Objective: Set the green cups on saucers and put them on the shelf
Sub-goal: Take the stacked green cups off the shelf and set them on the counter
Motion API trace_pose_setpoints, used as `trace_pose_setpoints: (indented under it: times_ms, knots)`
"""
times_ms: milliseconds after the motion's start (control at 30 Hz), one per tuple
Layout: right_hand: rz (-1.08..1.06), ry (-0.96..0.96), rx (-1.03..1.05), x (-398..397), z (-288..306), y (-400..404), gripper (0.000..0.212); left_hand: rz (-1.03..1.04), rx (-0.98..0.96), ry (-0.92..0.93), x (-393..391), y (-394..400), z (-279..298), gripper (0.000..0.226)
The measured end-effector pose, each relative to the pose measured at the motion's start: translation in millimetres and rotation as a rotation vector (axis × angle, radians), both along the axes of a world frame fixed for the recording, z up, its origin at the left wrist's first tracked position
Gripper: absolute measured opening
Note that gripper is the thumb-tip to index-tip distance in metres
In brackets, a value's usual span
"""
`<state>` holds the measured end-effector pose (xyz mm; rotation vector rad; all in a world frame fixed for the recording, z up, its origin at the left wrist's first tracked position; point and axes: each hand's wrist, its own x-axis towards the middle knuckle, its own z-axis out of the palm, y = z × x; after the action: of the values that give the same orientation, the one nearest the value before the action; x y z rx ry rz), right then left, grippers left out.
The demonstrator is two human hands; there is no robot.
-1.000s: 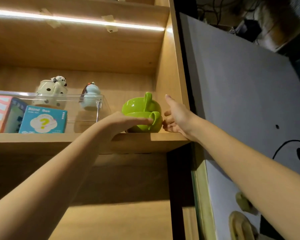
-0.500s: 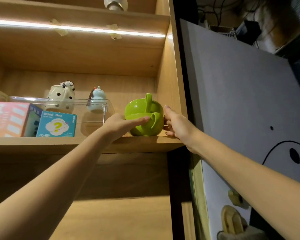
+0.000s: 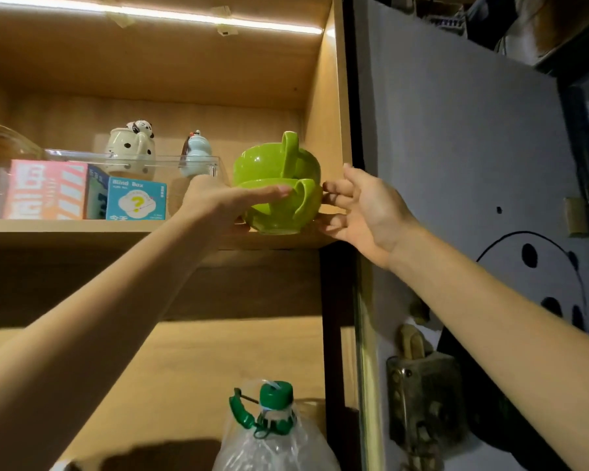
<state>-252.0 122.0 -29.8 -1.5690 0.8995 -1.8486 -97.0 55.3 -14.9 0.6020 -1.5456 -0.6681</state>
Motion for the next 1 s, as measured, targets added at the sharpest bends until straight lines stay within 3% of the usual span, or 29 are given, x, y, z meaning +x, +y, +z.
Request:
trace_pose_setpoints:
  times_ms: [33, 167, 233, 367, 600, 800, 1000]
  knots:
    - [0.028, -0.085, 0.016, 2, -7, 5, 0.042, 0.016, -0.022, -0.020, 3, 6, -9, 0.105]
    - [0.102, -0.325, 0.101, 6, -41, 17, 0.038, -0.014, -0.042, -0.093, 7, 24, -59, 0.077]
    - [0.096, -0.337, 0.158, 4, -63, 21, 0.032, 0.013, -0.014, -0.102, 6, 26, -85, 0.076]
    - [0.079, -0.317, 0.252, 0, -119, 29, 0.029, -0.034, -0.007, -0.130, 3, 35, -145, 0.051]
    - [0.136, -0.434, 0.365, -4, -223, 38, 0.030, 0.005, 0.095, -0.104, 7, 47, -262, 0.079]
    - [0.090, -0.518, 0.461, 3, -298, 52, 0.027, -0.040, 0.221, -0.044, 9, 69, -344, 0.074]
    - [0.043, -0.546, 0.606, 11, -378, 67, 0.026, -0.078, 0.340, -0.090, 21, 83, -428, 0.087]
